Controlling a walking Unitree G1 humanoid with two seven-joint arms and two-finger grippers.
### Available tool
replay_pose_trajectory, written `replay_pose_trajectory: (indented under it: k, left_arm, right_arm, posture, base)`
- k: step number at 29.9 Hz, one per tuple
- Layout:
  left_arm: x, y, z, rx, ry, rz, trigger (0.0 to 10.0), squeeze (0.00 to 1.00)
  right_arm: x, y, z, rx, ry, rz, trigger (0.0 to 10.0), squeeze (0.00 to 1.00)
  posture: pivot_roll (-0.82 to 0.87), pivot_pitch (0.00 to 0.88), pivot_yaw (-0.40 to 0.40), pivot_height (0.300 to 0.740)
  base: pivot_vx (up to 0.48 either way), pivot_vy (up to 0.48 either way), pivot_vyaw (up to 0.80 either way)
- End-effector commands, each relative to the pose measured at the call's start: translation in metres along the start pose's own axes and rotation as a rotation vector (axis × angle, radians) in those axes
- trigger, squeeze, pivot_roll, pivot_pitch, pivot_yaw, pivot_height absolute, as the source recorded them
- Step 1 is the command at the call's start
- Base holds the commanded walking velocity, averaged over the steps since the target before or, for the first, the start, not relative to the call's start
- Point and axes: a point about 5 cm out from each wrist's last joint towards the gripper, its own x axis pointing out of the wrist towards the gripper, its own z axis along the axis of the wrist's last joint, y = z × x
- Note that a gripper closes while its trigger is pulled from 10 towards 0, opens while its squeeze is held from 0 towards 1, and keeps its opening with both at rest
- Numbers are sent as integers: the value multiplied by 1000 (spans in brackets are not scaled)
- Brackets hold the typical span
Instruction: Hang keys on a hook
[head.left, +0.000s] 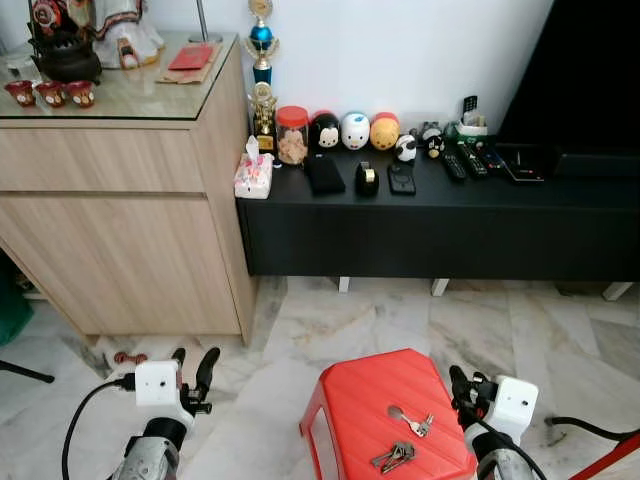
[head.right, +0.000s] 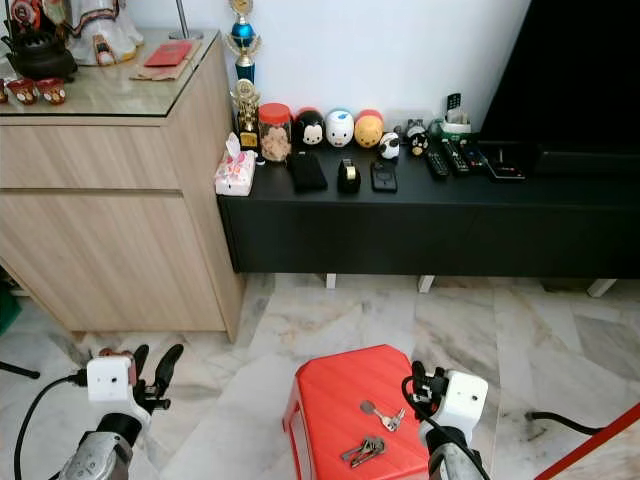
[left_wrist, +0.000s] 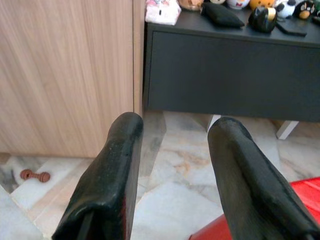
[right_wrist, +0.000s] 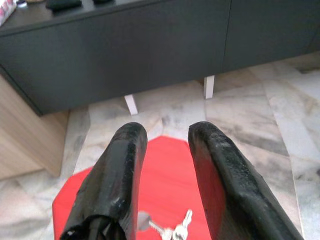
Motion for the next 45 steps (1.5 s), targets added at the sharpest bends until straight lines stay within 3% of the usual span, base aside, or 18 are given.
replay_pose_trajectory:
  k: [1,7,11,24,45]
  left_arm:
    - [7,-4,10,-7,-18,-11,10000,0]
    - [13,-6,12,9,-2,-26,10000,0]
    - [14,-6,14,5,-7,-26,10000,0]
    - [16,-9,17,12,-2,-33,10000,0]
    - [21,-9,23,3,-6,-26,10000,0]
  right_arm:
    - [3,-2,6,-18,6,13,10000,0]
    - [3,-5,4,-32,56,46,10000,0]
    - [3,-10,5,-31,64,36,10000,0]
    - [6,-6,5,-33,96,76,10000,0]
    - [8,-12,1,-34,133,60,10000,0]
  posture:
    - [143,0,-55,740]
    - [130,0,-48,740]
    - [131,0,-47,716]
    - [139,0,-58,642]
    - [142,0,-57,642]
  base:
    - [0,0,0]
    - [0,0,0]
    - [0,0,0]
    - [0,0,0]
    - [0,0,0]
